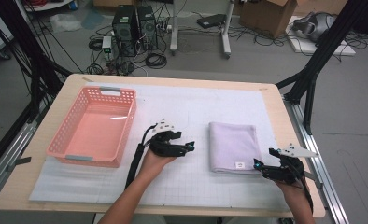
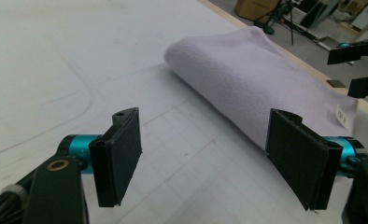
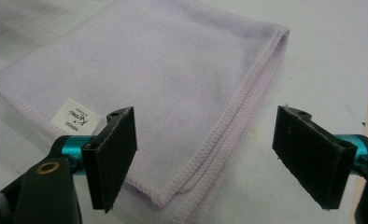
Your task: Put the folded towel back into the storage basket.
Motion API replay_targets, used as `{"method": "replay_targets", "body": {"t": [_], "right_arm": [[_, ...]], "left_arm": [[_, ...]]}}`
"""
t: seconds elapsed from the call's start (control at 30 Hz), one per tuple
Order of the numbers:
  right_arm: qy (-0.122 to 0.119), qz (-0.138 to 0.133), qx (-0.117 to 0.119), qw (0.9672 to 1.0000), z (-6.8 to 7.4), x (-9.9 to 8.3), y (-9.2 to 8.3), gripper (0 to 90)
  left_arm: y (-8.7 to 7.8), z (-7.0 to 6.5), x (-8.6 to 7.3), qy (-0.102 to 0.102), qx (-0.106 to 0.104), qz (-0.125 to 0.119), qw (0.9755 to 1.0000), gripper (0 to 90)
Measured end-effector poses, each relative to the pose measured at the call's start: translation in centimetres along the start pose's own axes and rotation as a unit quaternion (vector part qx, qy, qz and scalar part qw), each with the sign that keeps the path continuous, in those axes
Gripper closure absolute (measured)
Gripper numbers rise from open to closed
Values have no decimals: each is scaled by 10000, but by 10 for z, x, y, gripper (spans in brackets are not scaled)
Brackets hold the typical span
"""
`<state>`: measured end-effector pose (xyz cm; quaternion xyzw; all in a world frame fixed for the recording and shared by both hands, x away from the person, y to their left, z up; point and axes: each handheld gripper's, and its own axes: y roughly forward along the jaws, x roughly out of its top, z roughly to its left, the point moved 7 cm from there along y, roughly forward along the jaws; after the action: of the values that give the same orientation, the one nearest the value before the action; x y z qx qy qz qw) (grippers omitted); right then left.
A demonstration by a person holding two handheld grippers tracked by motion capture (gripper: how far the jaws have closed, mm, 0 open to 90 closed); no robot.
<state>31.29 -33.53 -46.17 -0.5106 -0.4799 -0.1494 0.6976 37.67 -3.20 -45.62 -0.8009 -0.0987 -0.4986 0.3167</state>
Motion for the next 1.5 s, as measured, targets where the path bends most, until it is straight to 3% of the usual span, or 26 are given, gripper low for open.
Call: {"method": "replay_targets", "body": {"t": [0.17, 0.33, 0.47, 0.57, 0.67, 0.73, 0.77, 0.87, 0.97, 1.07, 1.13, 1.5], "right_arm": [[-12, -9, 21, 10000, 1, 1, 0, 208], [-43, -2, 35, 10000, 2, 1, 0, 208], [-42, -22, 32, 10000, 2, 1, -1, 208], [-60, -13, 43, 10000, 2, 1, 0, 208], [-70, -17, 36, 10000, 1, 0, 0, 208], [-64, -2, 31, 10000, 1, 0, 0, 208], [-65, -4, 28, 10000, 1, 0, 0, 208], [-78, -9, 35, 10000, 2, 0, 0, 208], [-93, -5, 51, 9999, 4, 1, 1, 208], [-92, -6, 52, 9999, 3, 1, 1, 208], [-61, -8, 62, 10000, 3, 1, 1, 208], [-79, 7, 77, 9999, 7, 2, 3, 208]], "left_arm": [[28, -16, 3, 68, -115, 188, 9997, 274], [54, -29, -1, 8, -243, 384, 9990, 282], [73, -34, -5, -15, -192, 640, 9978, 282], [79, -36, -7, -130, -184, 754, 9969, 284], [82, -36, -12, -302, -249, 954, 9947, 362], [82, -36, -12, -342, -313, 980, 9941, 449], [82, -37, -13, -521, -402, 1015, 9927, 482], [81, -37, -12, -639, -448, 1013, 9918, 627], [78, -37, -11, -513, -463, 1000, 9926, 739], [72, -36, -10, -294, -481, 1008, 9933, 763], [66, -35, -10, -262, -478, 965, 9938, 767], [22, -3, -18, -366, -372, 735, 9959, 770]]}}
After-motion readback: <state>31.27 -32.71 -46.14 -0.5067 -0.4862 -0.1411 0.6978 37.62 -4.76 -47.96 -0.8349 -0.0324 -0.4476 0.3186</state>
